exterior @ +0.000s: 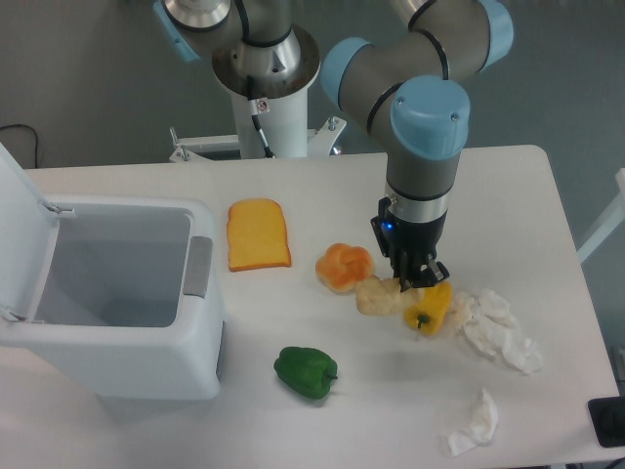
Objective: Place the square bread in the trash can
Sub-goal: 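Lower the gripper onto the pale crumpled bread roll and close it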
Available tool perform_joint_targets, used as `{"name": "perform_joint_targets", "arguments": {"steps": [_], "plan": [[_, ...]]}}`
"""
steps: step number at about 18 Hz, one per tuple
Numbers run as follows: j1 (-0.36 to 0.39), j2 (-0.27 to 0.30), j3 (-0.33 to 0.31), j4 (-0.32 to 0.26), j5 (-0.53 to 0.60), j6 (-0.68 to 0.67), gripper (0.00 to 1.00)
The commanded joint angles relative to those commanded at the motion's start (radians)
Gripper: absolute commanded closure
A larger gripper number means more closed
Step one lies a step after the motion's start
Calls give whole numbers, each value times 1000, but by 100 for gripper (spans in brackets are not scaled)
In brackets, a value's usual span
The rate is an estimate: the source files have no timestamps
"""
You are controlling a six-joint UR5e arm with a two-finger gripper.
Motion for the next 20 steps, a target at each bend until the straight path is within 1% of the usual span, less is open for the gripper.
{"name": "perform_joint_targets", "arguments": {"steps": [4,10,14,16,17,20], "plan": [[-3,2,12,-5,0,-17,98],[-11,5,58,-3,-8,-141,98],[-12,61,55,-5,2,-332,98],[-14,83,57,-18,-6,-368,98],[-15,104,57,-26,-12,-409,98],[-31,147,63,-22,-90,-619,98]]}}
